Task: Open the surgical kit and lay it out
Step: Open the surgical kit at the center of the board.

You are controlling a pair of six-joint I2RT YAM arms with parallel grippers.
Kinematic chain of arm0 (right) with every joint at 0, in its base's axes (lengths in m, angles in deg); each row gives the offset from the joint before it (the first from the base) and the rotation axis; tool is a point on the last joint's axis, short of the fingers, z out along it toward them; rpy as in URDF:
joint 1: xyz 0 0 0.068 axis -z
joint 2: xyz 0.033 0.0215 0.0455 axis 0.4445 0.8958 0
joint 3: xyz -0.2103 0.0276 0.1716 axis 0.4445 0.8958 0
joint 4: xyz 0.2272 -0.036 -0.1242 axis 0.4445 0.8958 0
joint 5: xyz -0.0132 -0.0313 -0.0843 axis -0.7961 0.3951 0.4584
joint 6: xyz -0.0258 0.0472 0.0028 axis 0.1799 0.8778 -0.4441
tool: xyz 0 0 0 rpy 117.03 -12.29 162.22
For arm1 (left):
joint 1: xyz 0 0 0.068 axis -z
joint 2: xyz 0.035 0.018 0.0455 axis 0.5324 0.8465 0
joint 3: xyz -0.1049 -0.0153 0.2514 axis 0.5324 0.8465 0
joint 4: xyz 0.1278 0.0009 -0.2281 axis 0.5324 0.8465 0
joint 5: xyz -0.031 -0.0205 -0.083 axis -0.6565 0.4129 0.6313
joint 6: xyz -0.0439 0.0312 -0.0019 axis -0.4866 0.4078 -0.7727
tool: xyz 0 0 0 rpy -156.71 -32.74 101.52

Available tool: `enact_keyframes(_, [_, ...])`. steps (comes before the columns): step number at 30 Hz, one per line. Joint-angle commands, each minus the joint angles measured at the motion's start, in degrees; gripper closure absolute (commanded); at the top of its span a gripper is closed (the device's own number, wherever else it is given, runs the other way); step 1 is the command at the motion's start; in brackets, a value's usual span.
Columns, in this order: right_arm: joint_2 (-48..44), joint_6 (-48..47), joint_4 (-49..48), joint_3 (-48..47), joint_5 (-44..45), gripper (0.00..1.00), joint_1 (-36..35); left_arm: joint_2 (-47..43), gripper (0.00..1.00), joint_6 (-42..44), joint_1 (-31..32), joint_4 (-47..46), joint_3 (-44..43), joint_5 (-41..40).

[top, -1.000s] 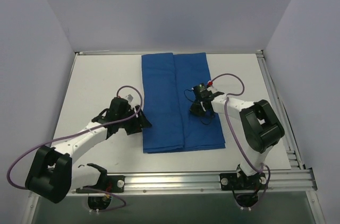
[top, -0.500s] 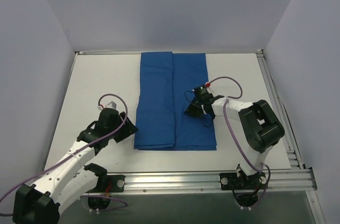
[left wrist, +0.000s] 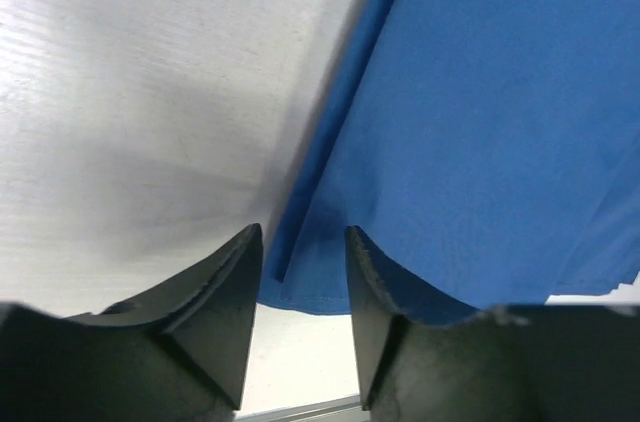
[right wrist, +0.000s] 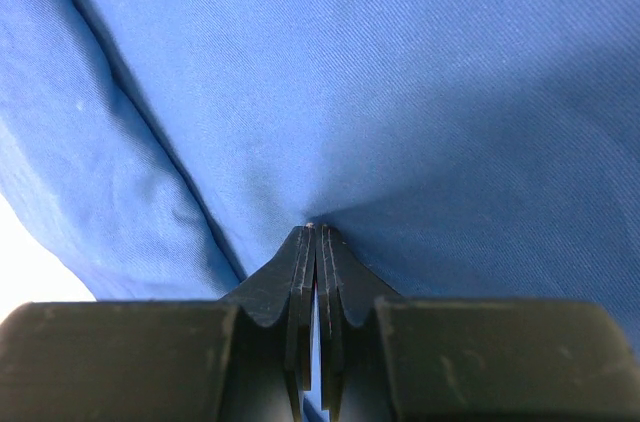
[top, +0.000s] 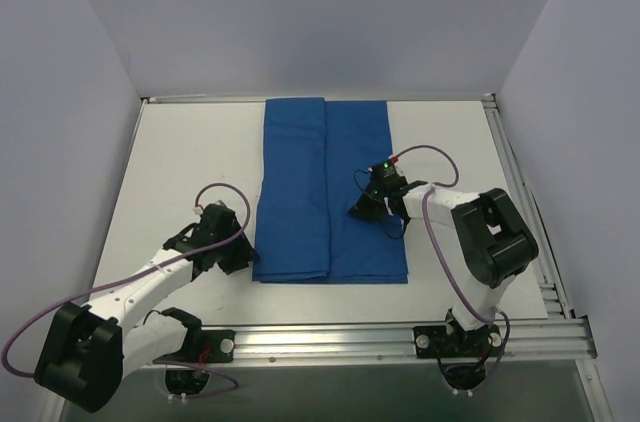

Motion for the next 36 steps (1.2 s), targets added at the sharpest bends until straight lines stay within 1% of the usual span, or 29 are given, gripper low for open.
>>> enact_keyframes(1, [3.5,-3.4,10.9,2.2,4.9,1.0,0.0,-0.8,0.54,-1.4,0.4,-5.9,1.1,2.7])
enact_keyframes(3, [3.6,-3.3,10.8,2.3,4.9,1.0,-0.1,-0.9,0.56,-1.6,0.4,-6.4,1.2,2.9])
enact_keyframes(7, [3.2,-3.4,10.8,2.3,4.9,1.0,-0.1,-0.1,0.57,-1.4,0.4,-6.1,1.3,3.0])
enact_keyframes(14, [3.6,-3.7,10.8,2.0,4.9,1.0,-0.1,2.4,0.59,-1.9,0.5,-9.1,2.6,4.7])
enact_keyframes(18, [3.5,-3.7,10.6,2.3,4.7,1.0,-0.2,1.5,0.6,-1.4,0.5,-7.5,2.3,2.4])
enact_keyframes(19, [3.6,-3.7,10.6,2.2,4.7,1.0,-0.2,1.0,0.6,-1.2,0.5,-6.5,2.3,1.6])
enact_keyframes(21, [3.4,-3.8,10.7,2.3,4.8,1.0,-0.2,-0.8,0.55,-1.2,0.5,-5.2,2.1,-0.1])
enact_keyframes(29, [3.5,-4.0,10.6,1.9,4.4,1.0,-0.2,-3.2,0.44,-2.4,0.5,-3.3,4.1,2.1])
enact_keyframes(36, [3.6,-4.1,10.5,1.9,4.2,1.0,-0.3,-0.6,0.43,-3.5,0.5,-6.1,6.6,4.3])
